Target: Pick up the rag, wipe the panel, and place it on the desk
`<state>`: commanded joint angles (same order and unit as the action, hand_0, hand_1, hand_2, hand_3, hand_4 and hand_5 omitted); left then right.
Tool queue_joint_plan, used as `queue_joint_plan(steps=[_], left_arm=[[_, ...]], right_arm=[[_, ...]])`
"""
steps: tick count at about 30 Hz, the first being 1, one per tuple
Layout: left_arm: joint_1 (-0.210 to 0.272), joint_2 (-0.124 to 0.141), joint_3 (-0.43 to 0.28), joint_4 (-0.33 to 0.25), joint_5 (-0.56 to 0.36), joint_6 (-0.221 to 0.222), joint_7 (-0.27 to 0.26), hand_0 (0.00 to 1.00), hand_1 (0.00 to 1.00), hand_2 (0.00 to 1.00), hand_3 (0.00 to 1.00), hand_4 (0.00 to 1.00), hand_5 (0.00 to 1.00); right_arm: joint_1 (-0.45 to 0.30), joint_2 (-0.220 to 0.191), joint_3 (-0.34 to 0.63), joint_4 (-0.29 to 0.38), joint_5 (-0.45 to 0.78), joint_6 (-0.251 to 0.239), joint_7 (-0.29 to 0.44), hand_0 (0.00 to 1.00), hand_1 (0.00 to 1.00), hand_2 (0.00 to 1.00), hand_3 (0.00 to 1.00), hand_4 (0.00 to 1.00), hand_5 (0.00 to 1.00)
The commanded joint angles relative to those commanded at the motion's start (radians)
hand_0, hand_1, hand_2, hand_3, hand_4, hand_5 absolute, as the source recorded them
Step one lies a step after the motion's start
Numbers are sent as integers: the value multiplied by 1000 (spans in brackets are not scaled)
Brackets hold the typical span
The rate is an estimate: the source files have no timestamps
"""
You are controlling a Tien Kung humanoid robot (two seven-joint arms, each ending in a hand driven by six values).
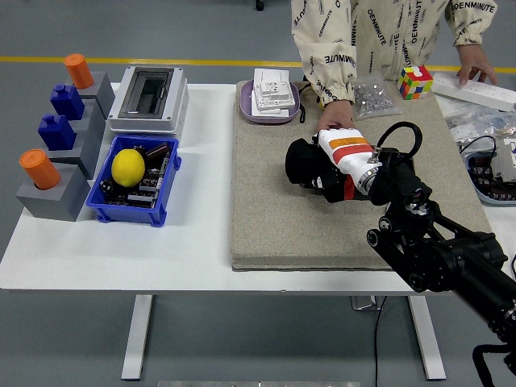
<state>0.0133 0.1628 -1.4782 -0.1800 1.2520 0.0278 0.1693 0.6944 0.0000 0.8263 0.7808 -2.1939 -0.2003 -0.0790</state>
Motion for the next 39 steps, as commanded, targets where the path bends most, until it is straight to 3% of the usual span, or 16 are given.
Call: queue_joint_plan(steps=[8, 27, 39], left_arm=[[3, -1, -6, 0, 4, 0, 0, 643, 691, 732, 565, 594, 465], [10, -4, -12, 0, 4, 1, -2, 643, 691, 733, 565, 594, 465], [10, -6, -10, 0, 4, -1, -3, 643, 691, 733, 565, 594, 466]], right_arm=[[-2, -60, 7, 7, 7, 4, -1, 169, 339, 439, 423, 968, 84], [-38, -273, 43, 14, 17, 19, -1, 170, 339, 440, 423, 968, 84], [-46, -345, 77, 25, 13, 24, -2, 169, 339, 440, 423, 968, 84]])
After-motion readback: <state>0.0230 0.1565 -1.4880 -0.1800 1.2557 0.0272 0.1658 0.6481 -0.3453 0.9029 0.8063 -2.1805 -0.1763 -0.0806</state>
